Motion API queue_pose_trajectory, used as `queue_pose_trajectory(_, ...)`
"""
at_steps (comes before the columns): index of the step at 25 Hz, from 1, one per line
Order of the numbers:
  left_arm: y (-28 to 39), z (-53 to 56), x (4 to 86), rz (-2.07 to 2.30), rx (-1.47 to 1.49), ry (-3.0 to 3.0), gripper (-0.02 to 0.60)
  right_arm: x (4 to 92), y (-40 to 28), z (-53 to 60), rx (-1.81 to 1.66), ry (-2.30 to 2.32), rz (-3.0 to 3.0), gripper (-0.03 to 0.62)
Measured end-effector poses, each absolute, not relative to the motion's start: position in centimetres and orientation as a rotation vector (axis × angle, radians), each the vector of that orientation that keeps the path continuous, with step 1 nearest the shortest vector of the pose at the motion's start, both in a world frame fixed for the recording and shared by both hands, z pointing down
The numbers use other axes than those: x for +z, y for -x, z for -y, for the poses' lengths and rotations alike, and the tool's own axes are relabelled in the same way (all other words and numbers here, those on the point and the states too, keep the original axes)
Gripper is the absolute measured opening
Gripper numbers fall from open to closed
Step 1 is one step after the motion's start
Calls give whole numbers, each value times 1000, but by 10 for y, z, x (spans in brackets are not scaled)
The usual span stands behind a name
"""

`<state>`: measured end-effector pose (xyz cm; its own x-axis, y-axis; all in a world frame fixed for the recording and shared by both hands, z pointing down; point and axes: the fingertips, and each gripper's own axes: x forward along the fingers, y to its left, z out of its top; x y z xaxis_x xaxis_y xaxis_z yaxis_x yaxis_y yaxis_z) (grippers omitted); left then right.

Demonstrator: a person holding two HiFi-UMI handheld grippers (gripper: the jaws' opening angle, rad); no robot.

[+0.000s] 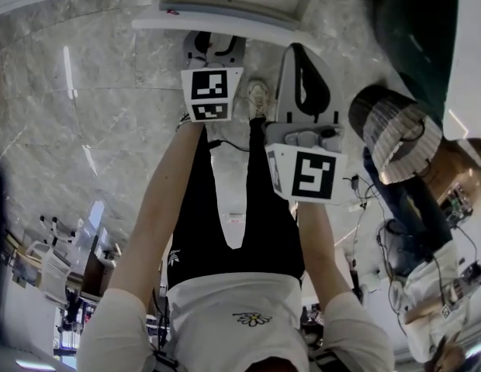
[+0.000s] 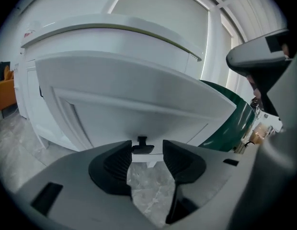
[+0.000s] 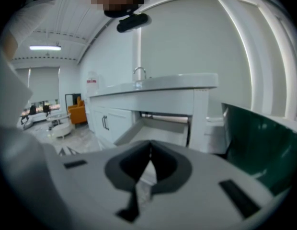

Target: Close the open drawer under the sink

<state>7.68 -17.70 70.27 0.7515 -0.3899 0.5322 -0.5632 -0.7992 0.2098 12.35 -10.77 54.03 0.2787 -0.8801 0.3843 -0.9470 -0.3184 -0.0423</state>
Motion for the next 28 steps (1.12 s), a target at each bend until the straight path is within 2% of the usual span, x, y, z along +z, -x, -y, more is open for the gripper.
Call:
queue_pose_trajectory(6, -85, 185, 714, 757, 729, -2588, 213, 544, -126, 103, 537, -2339, 1709, 29)
queue_pose_trajectory(10, -81, 190, 714, 816, 744, -2630, 167, 549, -127, 97, 554, -2338, 1704, 29)
queue_pose_trajectory(14, -81, 189, 713, 836, 746, -2649, 156, 554, -131, 93, 562, -2335, 1691, 29)
queue_pose_trajectory(28, -77, 188, 702, 874, 772, -2661, 153, 551, -137, 99, 547, -2297, 1691, 29)
